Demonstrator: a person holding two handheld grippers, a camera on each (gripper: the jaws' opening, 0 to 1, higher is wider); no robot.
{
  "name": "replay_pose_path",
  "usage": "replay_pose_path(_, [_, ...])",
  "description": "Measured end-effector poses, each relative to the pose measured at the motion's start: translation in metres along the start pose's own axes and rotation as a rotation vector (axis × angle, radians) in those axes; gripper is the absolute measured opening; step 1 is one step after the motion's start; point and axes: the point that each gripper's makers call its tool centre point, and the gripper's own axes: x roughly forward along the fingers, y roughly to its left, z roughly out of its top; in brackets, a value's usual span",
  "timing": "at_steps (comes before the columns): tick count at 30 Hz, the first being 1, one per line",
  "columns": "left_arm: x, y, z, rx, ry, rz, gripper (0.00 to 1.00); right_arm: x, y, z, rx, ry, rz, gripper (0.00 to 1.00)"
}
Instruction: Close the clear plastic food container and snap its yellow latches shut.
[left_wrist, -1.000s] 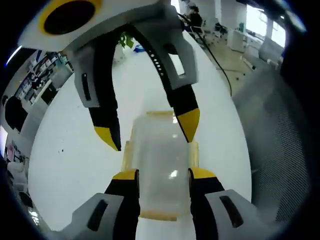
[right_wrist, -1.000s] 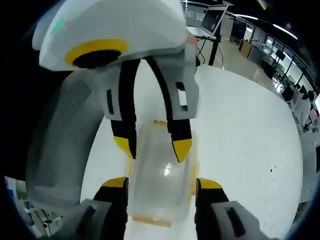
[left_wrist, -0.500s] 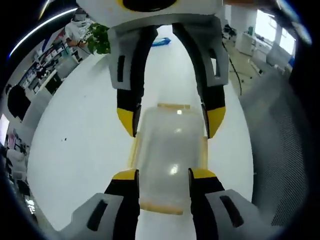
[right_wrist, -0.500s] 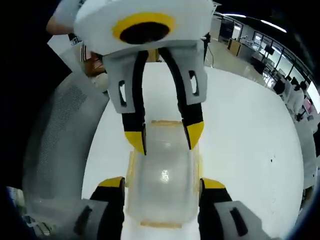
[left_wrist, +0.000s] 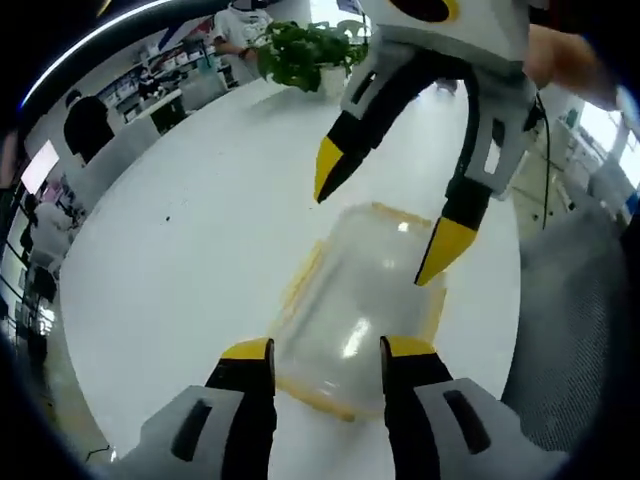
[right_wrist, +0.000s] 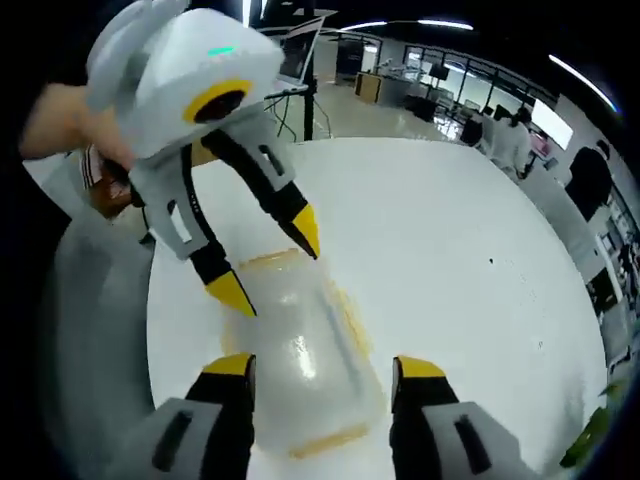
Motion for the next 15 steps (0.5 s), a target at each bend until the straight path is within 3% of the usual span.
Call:
replay_pose_path(2, [-0.003,0.0,0.002,-0.053,-0.024,0.028,0.41,0.0,-0.001,0.0,0.103,-0.027,-0.021,0.51])
replay_pose_path(4, [-0.005,0.0,0.001,-0.067,-0.021,0.043,0.41,-0.001,-0.003,-0.007,0.147,-0.028,-0.072,0.51])
replay_pose_path(7, [-0.009,0.0,-0.004,-0.077,-0.02,0.079,0.43,-0.001,0.006,-0.004,0.247,-0.089,-0.063,0.51])
replay_pose_path(12, [-0.017,0.005,-0.009,-0.2,-0.035,0.152,0.43,-0.002,0.015,-0.009,0.28,-0.11,-0.122,0.51])
replay_pose_path(15, [-0.017,0.002,-0.008,-0.241,-0.05,0.143,0.44,-0.006,0.014,-0.007,0.317,-0.14,-0.186,0.51])
